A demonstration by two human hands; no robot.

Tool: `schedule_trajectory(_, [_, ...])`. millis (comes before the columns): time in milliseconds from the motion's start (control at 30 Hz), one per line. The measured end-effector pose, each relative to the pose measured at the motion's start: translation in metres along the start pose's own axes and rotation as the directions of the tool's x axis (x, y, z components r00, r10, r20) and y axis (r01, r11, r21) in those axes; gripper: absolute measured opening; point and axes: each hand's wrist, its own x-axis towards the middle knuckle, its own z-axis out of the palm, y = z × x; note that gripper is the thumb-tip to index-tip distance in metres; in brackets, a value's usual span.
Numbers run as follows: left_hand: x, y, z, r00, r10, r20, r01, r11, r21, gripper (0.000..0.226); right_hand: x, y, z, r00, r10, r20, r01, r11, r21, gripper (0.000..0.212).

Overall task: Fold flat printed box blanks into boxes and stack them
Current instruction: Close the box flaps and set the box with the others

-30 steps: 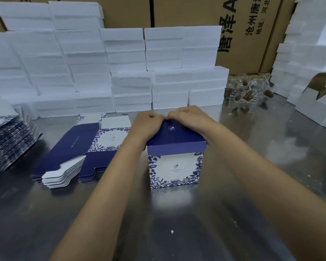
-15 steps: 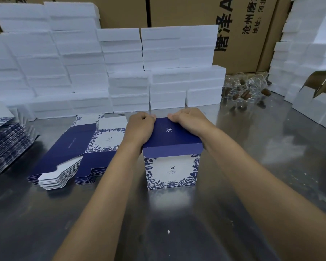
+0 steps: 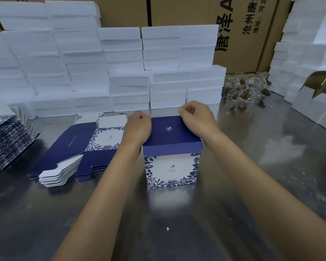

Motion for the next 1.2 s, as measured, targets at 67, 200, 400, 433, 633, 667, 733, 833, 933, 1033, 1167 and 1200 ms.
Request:
schedule_trajectory(67, [0.004, 0.001, 0.0, 1.0, 0.015, -0.021, -0.014, 0.999, 0.046, 0.02, -0.008, 0.0, -0.007, 0.989, -0.148, 0.013, 0.148, 0.989, -0.014, 0.015])
schedule_trajectory(200, [0.011, 0.012, 0.003, 0.965, 0.16, -0.209, -0.12, 0.974, 0.191, 0.026, -0.031, 0.008, -0.01, 0.949, -0.289, 0.129, 0.266, 0.948, 0.175, 0.009])
schedule_trajectory(400, [-0.022, 0.008, -0.007, 0.884, 0.462, -0.078, -0.466, 0.883, -0.048, 0.013, -0.041, 0.024, -0.005, 0.936, -0.319, 0.15, 0.274, 0.926, 0.26, 0.022])
schedule_trajectory(433, [-0.029, -0.001, -0.009, 0.883, 0.469, -0.011, -0.467, 0.877, -0.114, 0.011, -0.041, 0.025, -0.005, 0.936, -0.318, 0.151, 0.269, 0.922, 0.277, 0.022])
schedule_trajectory(633, [-0.039, -0.033, -0.015, 0.868, 0.474, 0.146, -0.421, 0.86, -0.29, 0.014, -0.042, 0.036, -0.002, 0.935, -0.317, 0.157, 0.237, 0.891, 0.388, 0.027])
schedule_trajectory(667, [-0.039, -0.035, -0.016, 0.87, 0.472, 0.141, -0.415, 0.856, -0.308, 0.015, -0.043, 0.037, 0.0, 0.936, -0.323, 0.139, 0.248, 0.886, 0.391, 0.028])
schedule_trajectory(733, [-0.04, -0.039, -0.017, 0.875, 0.464, 0.14, -0.405, 0.859, -0.314, 0.021, -0.044, 0.039, 0.004, 0.941, -0.325, 0.089, 0.269, 0.884, 0.383, 0.027])
schedule_trajectory(833, [-0.043, -0.044, -0.014, 0.886, 0.435, 0.163, -0.364, 0.868, -0.337, 0.027, -0.044, 0.04, 0.009, 0.943, -0.331, 0.042, 0.293, 0.882, 0.37, 0.024])
schedule_trajectory(933, [-0.044, -0.044, -0.008, 0.901, 0.423, 0.097, -0.354, 0.847, -0.397, 0.022, -0.045, 0.039, 0.014, 0.946, -0.325, -0.004, 0.304, 0.878, 0.37, 0.019])
schedule_trajectory(1033, [-0.044, -0.043, -0.003, 0.898, 0.436, 0.06, -0.383, 0.84, -0.384, 0.019, -0.046, 0.036, 0.018, 0.946, -0.316, -0.069, 0.318, 0.871, 0.375, 0.02])
schedule_trajectory(1167, [-0.038, -0.045, -0.011, 0.885, 0.448, 0.126, -0.376, 0.848, -0.374, 0.022, -0.044, 0.038, 0.016, 0.946, -0.324, -0.029, 0.313, 0.881, 0.356, 0.022])
schedule_trajectory(1200, [-0.036, -0.047, -0.014, 0.88, 0.45, 0.152, -0.372, 0.852, -0.368, 0.025, -0.044, 0.04, 0.013, 0.945, -0.327, -0.012, 0.308, 0.879, 0.364, 0.023])
